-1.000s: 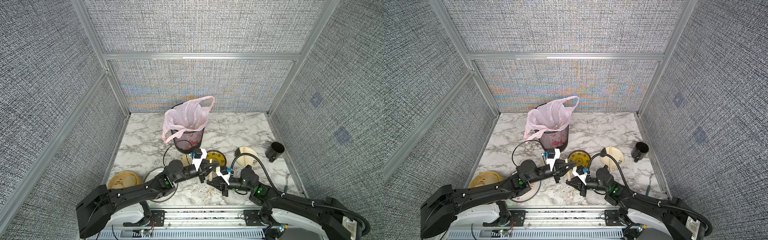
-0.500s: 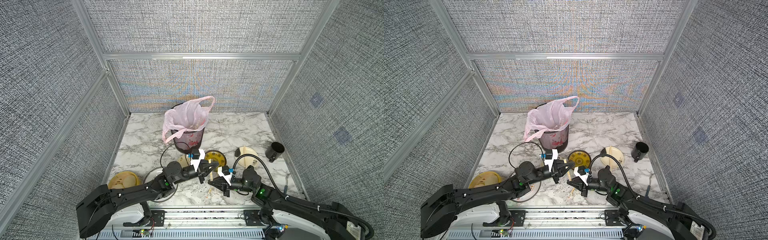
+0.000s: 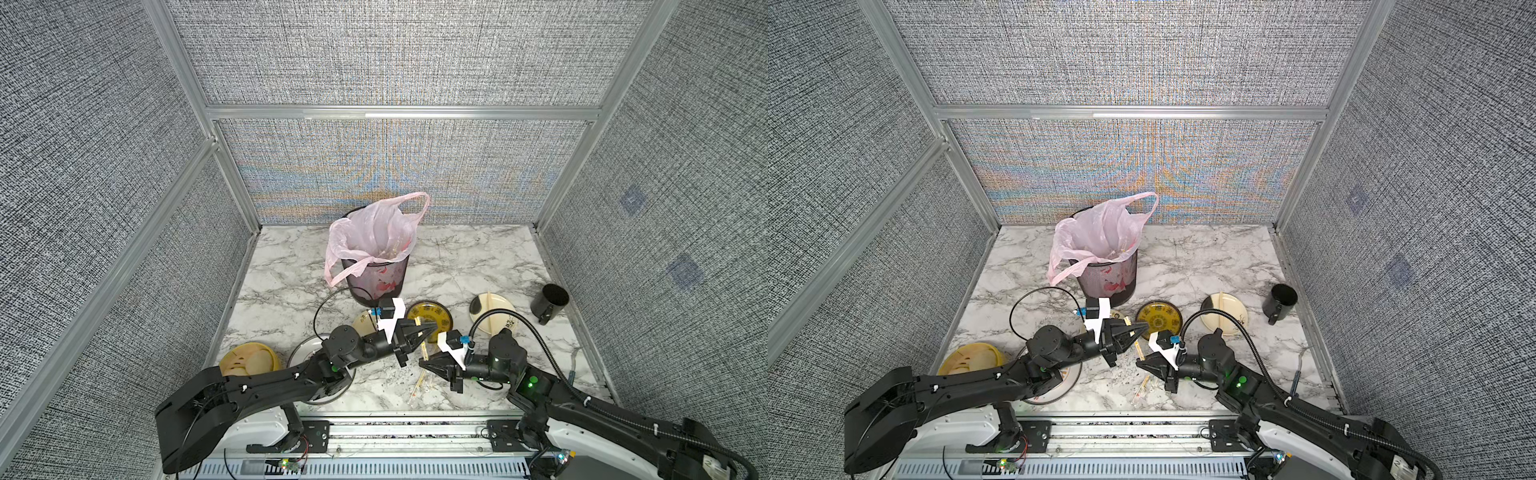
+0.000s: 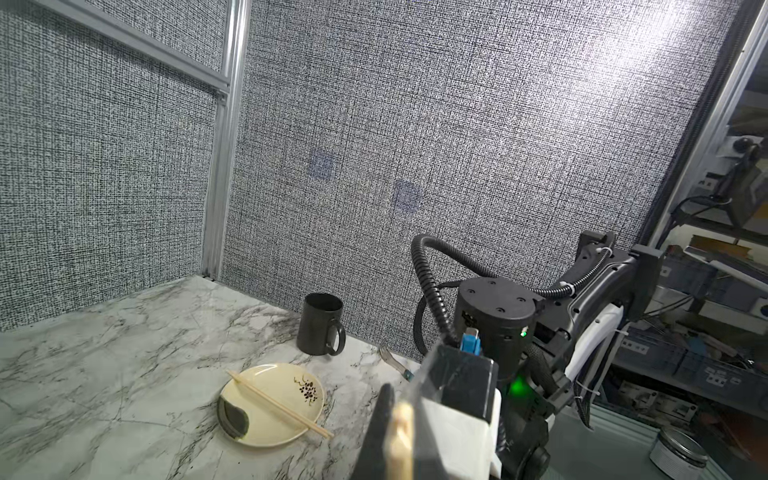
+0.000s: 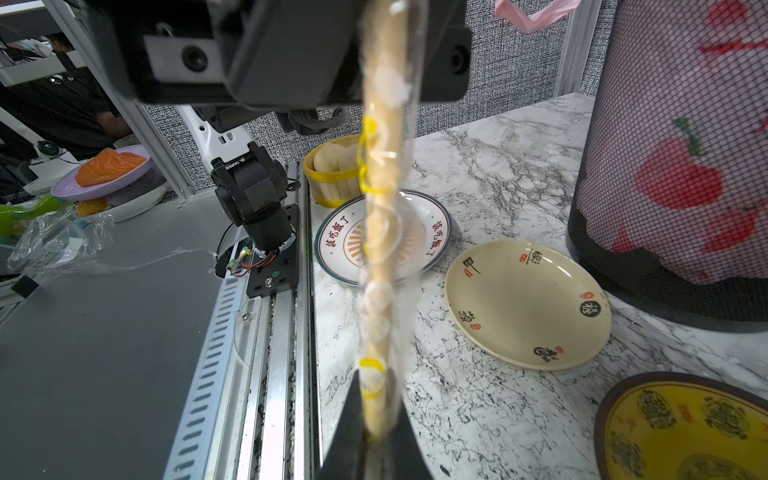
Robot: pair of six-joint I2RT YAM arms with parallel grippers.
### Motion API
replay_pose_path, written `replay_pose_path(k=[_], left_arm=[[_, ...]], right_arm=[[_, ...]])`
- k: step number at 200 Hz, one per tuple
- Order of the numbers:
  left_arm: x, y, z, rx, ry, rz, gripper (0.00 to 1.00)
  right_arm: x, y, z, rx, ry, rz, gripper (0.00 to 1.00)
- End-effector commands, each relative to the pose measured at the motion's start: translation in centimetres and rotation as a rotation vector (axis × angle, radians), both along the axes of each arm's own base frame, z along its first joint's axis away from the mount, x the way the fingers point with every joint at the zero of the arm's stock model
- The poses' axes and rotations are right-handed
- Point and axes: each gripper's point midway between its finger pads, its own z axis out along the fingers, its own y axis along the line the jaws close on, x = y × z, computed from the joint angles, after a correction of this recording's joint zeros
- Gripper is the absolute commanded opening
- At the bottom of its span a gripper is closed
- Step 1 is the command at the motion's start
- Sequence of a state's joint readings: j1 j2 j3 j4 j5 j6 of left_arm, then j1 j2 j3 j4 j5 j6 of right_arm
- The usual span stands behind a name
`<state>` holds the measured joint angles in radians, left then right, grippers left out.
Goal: Remove the packaging of disposable chopsticks
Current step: Remove the packet bag from the disposable chopsticks.
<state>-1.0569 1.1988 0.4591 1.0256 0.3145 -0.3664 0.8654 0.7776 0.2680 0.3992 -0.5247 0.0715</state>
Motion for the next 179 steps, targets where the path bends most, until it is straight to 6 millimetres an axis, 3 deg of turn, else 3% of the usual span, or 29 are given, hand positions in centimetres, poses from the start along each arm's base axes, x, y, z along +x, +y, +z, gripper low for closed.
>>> replay_pose_path(k=[1,18,79,157,179], left_arm=[[-0.4,-0.5,-5.0,0.175,0.058,-0.031,0.01],[-0.6,-0.6,-5.3,0.183,0.058,-0.038,0.06],[-0.3,-0.4,-6.7,0.212,0.074,-0.016,0.04],[-0.1,-1.6,-8.6,0.248,0.1,-0.021,0.05],[0.2,-1.2,-8.3,0.239,0.096,0.006,0.05]], right_arm=[[0.2,0.4,6.6,0.195,-0.166,0.006,0.0],[0.2,0.6,6.8,0.192,-0.166,0.014,0.0],[0.2,0.8,7.8,0.207,-0.175,0.023,0.0],[-0.1,0.9,8.6,0.215,-0.192,0.042,0.0],[-0.1,0.6,8.7,0.214,-0.205,0.032,0.0]])
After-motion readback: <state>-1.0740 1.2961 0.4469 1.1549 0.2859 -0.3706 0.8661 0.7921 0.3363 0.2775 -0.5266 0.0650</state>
